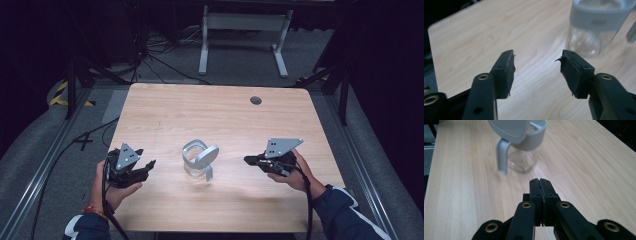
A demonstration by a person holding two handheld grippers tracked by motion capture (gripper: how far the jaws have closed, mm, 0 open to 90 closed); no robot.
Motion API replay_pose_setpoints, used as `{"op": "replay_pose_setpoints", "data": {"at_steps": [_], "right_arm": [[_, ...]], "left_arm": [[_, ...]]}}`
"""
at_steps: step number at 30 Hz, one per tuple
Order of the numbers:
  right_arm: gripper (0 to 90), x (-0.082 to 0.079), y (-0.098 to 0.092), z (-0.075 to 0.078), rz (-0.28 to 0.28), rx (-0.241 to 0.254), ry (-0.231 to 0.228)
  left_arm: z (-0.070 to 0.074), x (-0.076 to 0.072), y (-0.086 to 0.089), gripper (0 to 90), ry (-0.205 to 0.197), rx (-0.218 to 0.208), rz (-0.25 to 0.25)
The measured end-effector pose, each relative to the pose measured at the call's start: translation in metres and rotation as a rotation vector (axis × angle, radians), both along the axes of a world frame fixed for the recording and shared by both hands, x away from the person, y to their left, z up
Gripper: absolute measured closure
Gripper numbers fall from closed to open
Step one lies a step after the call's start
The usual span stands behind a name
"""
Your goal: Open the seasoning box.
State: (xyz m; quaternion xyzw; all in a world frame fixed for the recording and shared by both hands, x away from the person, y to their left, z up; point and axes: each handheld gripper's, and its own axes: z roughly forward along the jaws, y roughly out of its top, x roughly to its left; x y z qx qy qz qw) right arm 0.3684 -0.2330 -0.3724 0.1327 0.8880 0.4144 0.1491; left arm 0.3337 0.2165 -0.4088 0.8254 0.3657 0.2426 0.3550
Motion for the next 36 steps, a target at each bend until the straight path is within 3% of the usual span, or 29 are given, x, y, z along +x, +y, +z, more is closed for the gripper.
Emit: {"op": "replay_pose_setpoints", "data": {"at_steps": [4,10,12,13,14,16,17,20,21,24,31,34,36], "right_arm": [[86.4,-0.002,-0.022,-0.007,-0.054,-0.032,0.009],[83.6,-0.005,-0.043,-0.018,-0.106,-0.068,0.028],[82.8,-0.005,-0.050,-0.022,-0.124,-0.074,0.037],[80.8,-0.005,-0.059,-0.027,-0.144,-0.074,0.058],[80.8,-0.005,-0.059,-0.027,-0.144,-0.074,0.058],[78.7,-0.005,-0.067,-0.031,-0.163,-0.092,0.065],[78.4,-0.005,-0.071,-0.033,-0.167,-0.098,0.064],[74.8,-0.005,-0.086,-0.039,-0.205,-0.106,0.078],[74.5,-0.006,-0.091,-0.041,-0.215,-0.108,0.083],[71.3,-0.007,-0.103,-0.046,-0.245,-0.105,0.095],[63.7,-0.017,-0.139,-0.061,-0.323,-0.072,0.115],[61.6,-0.021,-0.150,-0.068,-0.348,-0.069,0.123],[60.1,-0.024,-0.156,-0.072,-0.370,-0.062,0.125]], "left_arm": [[-0.021,0.002,0.004,36.5,0.041,0.027,0.011],[-0.037,0.006,0.006,31.5,0.088,0.052,-0.003],[-0.043,0.007,0.005,30.2,0.095,0.037,-0.007],[-0.044,0.008,0.005,30.0,0.107,0.047,-0.017],[-0.047,0.007,0.005,30.0,0.121,0.035,-0.014],[-0.051,0.008,0.004,29.5,0.135,0.054,-0.024],[-0.053,0.009,0.004,29.3,0.142,0.053,-0.041],[-0.057,0.008,0.002,29.3,0.145,0.037,-0.026],[-0.057,0.008,0.001,29.7,0.169,0.031,-0.029],[-0.061,0.008,-0.002,29.4,0.160,0.044,-0.046],[-0.065,0.007,-0.003,28.3,0.172,-0.011,-0.045],[-0.067,0.009,-0.001,26.7,0.159,-0.023,-0.053],[-0.068,0.009,0.001,25.7,0.179,-0.054,-0.041]]}}
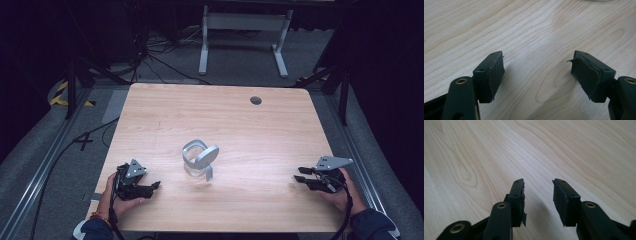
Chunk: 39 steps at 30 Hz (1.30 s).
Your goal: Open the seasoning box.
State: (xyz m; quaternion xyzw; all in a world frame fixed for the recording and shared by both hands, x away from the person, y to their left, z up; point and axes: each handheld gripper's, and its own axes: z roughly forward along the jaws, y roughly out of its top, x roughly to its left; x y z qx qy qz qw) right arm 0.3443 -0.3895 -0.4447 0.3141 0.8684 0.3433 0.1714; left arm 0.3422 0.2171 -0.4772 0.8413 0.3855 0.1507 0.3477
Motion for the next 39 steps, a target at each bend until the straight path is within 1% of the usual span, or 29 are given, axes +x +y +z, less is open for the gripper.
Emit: {"op": "replay_pose_setpoints", "data": {"at_steps": [1,2,3,5,6,7,8,9,10,11,12,13,15,17,18,19,20,23,24,37,38,39], "right_arm": [[59.8,-0.001,-0.002,-0.002,-0.003,0.001,0.000],[59.4,-0.003,-0.005,-0.004,-0.012,0.007,-0.002],[57.6,-0.006,-0.008,-0.007,-0.031,0.011,-0.001],[54.7,-0.009,-0.012,-0.009,-0.050,0.002,-0.007],[54.4,-0.011,-0.015,-0.010,-0.059,0.012,-0.008],[52.6,-0.014,-0.018,-0.012,-0.076,0.036,-0.002],[50.8,-0.016,-0.021,-0.013,-0.087,0.042,-0.003],[49.8,-0.018,-0.023,-0.014,-0.100,0.042,0.000],[48.2,-0.020,-0.025,-0.016,-0.105,0.046,0.002],[45.1,-0.023,-0.028,-0.018,-0.115,0.076,0.007],[43.3,-0.026,-0.031,-0.019,-0.123,0.087,0.000],[43.3,-0.026,-0.031,-0.019,-0.123,0.087,0.000],[38.2,-0.030,-0.033,-0.021,-0.127,0.100,-0.009],[36.5,-0.032,-0.033,-0.022,-0.121,0.088,-0.019],[36.1,-0.032,-0.032,-0.022,-0.124,0.088,-0.017],[35.8,-0.032,-0.032,-0.022,-0.125,0.088,-0.018],[35.6,-0.032,-0.032,-0.022,-0.125,0.087,-0.018],[34.7,-0.032,-0.032,-0.022,-0.123,0.087,-0.017],[34.5,-0.031,-0.032,-0.022,-0.121,0.087,-0.018],[33.2,-0.030,-0.031,-0.022,-0.118,0.085,-0.016],[33.2,-0.030,-0.031,-0.022,-0.117,0.085,-0.016],[33.2,-0.030,-0.031,-0.022,-0.116,0.085,-0.016]], "left_arm": [[-0.001,0.002,0.002,24.9,-0.014,0.003,-0.012],[-0.001,0.000,0.002,24.5,-0.004,-0.011,-0.007],[-0.002,0.000,0.003,24.4,-0.008,-0.015,-0.006],[-0.003,0.001,0.004,23.2,-0.012,-0.027,-0.014],[-0.003,0.001,0.004,22.8,-0.013,-0.026,-0.012],[-0.003,0.001,0.004,22.7,-0.012,-0.027,-0.011],[-0.004,0.001,0.003,22.6,-0.019,-0.031,-0.007],[-0.003,0.001,0.004,22.5,-0.011,-0.027,-0.011],[-0.004,0.001,0.004,22.6,-0.017,-0.029,-0.008],[-0.004,0.001,0.004,22.5,-0.016,-0.029,-0.008],[-0.003,0.001,0.004,22.5,-0.011,-0.027,-0.011],[-0.003,0.001,0.004,22.5,-0.011,-0.027,-0.011],[-0.003,0.001,0.004,22.4,-0.013,-0.027,-0.013],[-0.004,0.002,0.003,22.0,-0.020,-0.032,-0.007],[-0.003,0.002,0.004,21.8,-0.012,-0.022,-0.013],[-0.004,0.003,0.004,21.5,-0.024,-0.023,-0.016],[-0.004,0.004,0.004,21.4,-0.035,-0.014,-0.023],[-0.004,0.004,0.004,21.3,-0.033,-0.013,-0.022],[-0.004,0.004,0.003,21.2,-0.024,-0.024,-0.014],[-0.004,0.004,0.003,21.1,-0.023,-0.026,-0.012],[-0.004,0.003,0.003,21.1,-0.015,-0.034,-0.002],[-0.004,0.003,0.003,21.1,-0.016,-0.034,-0.002]]}}
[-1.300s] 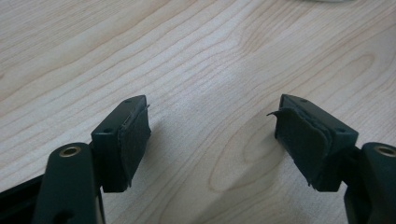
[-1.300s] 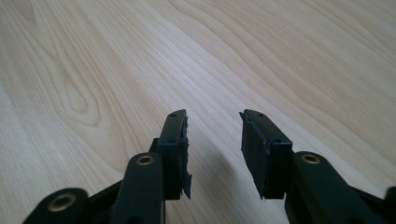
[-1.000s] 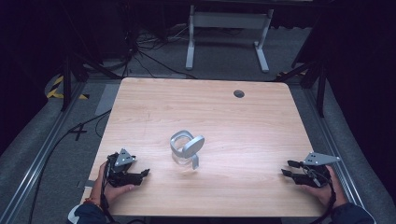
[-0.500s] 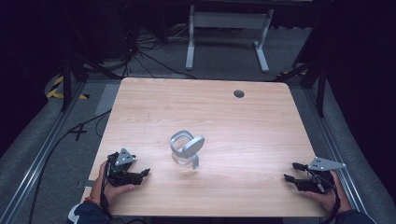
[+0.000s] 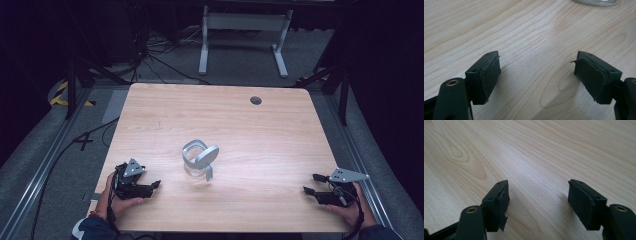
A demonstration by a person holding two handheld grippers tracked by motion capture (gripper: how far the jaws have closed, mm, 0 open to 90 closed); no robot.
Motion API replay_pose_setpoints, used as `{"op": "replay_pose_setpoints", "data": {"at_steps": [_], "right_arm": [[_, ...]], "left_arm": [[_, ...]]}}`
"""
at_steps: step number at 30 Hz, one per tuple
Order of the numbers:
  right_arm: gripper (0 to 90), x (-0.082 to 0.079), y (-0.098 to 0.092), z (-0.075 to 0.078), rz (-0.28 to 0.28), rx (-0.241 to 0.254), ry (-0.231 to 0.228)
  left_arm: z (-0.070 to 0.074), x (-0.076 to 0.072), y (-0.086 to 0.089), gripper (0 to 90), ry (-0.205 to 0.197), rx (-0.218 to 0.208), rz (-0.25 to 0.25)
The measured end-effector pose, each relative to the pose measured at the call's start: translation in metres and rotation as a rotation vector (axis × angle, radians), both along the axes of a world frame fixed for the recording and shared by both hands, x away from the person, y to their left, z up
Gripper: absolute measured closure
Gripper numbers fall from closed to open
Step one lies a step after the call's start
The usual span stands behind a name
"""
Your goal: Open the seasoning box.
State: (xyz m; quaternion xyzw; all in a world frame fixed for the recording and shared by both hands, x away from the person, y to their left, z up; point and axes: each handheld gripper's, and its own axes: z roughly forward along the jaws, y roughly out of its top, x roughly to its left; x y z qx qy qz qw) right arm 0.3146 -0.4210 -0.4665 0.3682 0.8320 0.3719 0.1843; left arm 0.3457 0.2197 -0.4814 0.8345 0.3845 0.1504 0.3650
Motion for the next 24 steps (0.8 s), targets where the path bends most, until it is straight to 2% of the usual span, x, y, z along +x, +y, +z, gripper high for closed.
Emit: {"op": "replay_pose_setpoints", "data": {"at_steps": [14,24], "right_arm": [[32.5,0.0004,0.0001,0.0000,0.004,-0.001,0.001],[32.3,0.0006,0.0003,0.0000,0.005,-0.001,0.003]], "left_arm": [[0.0000,0.0002,0.0000,21.1,-0.003,0.001,-0.002],[0.0009,0.0020,0.0008,20.7,-0.014,0.022,-0.006]]}}
